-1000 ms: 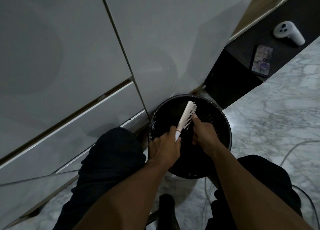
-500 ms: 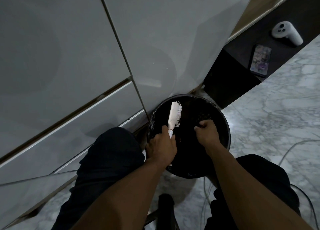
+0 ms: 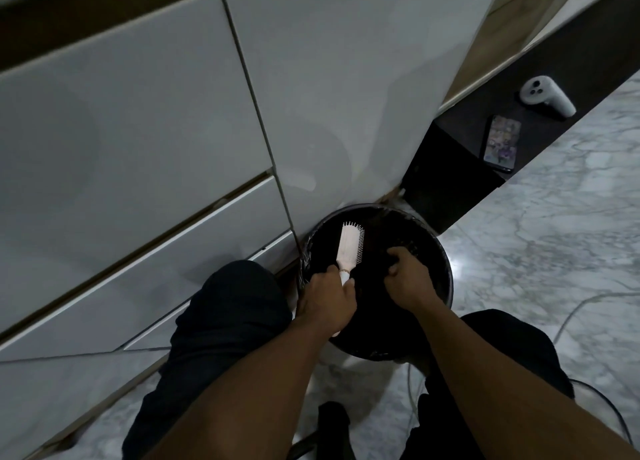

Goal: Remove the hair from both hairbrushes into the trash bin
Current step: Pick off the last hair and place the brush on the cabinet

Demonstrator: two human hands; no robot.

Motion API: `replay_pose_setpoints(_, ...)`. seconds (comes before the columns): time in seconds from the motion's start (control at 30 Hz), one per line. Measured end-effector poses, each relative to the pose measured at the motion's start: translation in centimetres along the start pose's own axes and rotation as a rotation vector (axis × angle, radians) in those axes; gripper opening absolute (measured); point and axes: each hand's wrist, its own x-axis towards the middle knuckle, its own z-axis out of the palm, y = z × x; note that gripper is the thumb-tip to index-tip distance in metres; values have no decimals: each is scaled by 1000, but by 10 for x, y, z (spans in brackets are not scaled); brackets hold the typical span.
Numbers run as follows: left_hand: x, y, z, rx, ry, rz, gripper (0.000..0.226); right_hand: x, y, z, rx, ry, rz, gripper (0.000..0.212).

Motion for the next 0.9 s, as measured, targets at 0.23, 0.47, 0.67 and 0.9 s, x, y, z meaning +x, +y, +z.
replay_pose_setpoints(0.23,-16,28,-46,-34,50,60,33,-24,-34,-57,51,125,-72,44)
replay_pose_setpoints(0.47,-46,67,-105,8,112,171,42,-59,-86,-107,63,56,-219,32)
replay_pose_setpoints(0.67,-67,103,-176,71,230,245,42,-104,-153,-164,257,130,-254,42)
replay_pose_setpoints(0.9,-91,141,-247,98,362,365,46,-145,-213,-208,486,174,-336,31)
